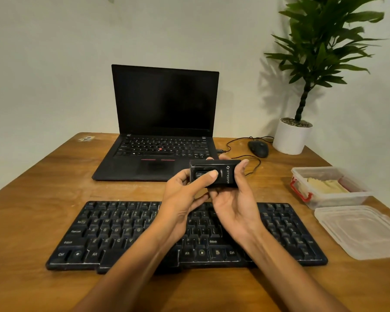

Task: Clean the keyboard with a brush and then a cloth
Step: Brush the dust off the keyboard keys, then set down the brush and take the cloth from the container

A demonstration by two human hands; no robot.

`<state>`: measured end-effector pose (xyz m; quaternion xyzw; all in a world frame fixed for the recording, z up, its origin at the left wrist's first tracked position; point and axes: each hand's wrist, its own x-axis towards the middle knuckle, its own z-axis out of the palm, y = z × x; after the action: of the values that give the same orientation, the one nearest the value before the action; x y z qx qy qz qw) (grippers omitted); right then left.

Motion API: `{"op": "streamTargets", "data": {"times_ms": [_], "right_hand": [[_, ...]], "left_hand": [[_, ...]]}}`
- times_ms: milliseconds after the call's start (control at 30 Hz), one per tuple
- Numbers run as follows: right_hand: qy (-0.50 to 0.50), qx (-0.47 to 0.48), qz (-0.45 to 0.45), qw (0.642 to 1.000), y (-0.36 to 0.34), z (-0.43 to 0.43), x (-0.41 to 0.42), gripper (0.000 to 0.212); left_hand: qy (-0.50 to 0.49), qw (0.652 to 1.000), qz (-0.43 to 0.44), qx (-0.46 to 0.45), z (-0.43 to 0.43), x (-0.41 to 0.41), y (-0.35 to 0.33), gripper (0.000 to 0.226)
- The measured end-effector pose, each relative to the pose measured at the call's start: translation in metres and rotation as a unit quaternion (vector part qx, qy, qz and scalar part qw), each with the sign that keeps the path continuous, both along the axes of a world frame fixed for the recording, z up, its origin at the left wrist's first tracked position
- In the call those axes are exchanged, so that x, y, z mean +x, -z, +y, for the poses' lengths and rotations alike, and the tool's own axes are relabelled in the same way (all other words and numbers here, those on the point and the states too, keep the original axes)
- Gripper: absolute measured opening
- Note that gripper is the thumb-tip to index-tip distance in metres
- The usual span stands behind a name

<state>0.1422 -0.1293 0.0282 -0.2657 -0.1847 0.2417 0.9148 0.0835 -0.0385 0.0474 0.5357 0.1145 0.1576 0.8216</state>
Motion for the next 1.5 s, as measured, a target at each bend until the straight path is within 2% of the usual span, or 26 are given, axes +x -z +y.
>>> {"op": "streamTargets", "data": {"times_ms": [300, 467, 633, 900, 1100, 1233, 1333, 1433, 1500], "right_hand": [[0.004, 0.007, 0.020, 1.000, -0.009, -0.002, -0.003, 0.048], [0.015, 0.002, 0.044, 0.999, -0.018, -0.009, -0.004, 0.040], [0.030, -0.005, 0.055, 0.998, -0.019, -0.025, -0.005, 0.039], [0.082, -0.066, 0.073, 0.992, -0.015, -0.092, -0.003, 0.041], [0.181, -0.116, 0.074, 0.974, -0.011, -0.166, -0.006, 0.049], [0.309, -0.258, 0.007, 0.915, -0.011, -0.221, -0.014, 0.040], [0.386, -0.347, -0.005, 0.855, -0.007, -0.258, -0.014, 0.048], [0.451, -0.416, -0.003, 0.790, 0.000, -0.286, -0.011, 0.036], [0.472, -0.483, -0.019, 0.737, 0.007, -0.303, -0.007, 0.027]], "left_hand": [[-0.004, 0.999, -0.011, 0.038, 0.001, 0.000, -0.001, 0.032], [-0.002, 0.998, -0.033, 0.050, 0.002, -0.001, -0.002, 0.044], [0.003, 0.998, -0.036, 0.058, 0.000, 0.000, -0.002, 0.032], [0.059, 0.992, -0.032, 0.105, -0.046, 0.008, 0.000, 0.025], [0.123, 0.982, -0.015, 0.145, -0.111, 0.026, -0.002, 0.030], [0.172, 0.966, -0.022, 0.190, -0.163, 0.038, 0.002, 0.023], [0.192, 0.949, -0.019, 0.251, -0.201, 0.045, 0.009, 0.018], [0.206, 0.933, -0.038, 0.294, -0.227, 0.050, 0.016, 0.011], [0.207, 0.911, -0.051, 0.354, -0.238, 0.052, 0.021, 0.011]]}}
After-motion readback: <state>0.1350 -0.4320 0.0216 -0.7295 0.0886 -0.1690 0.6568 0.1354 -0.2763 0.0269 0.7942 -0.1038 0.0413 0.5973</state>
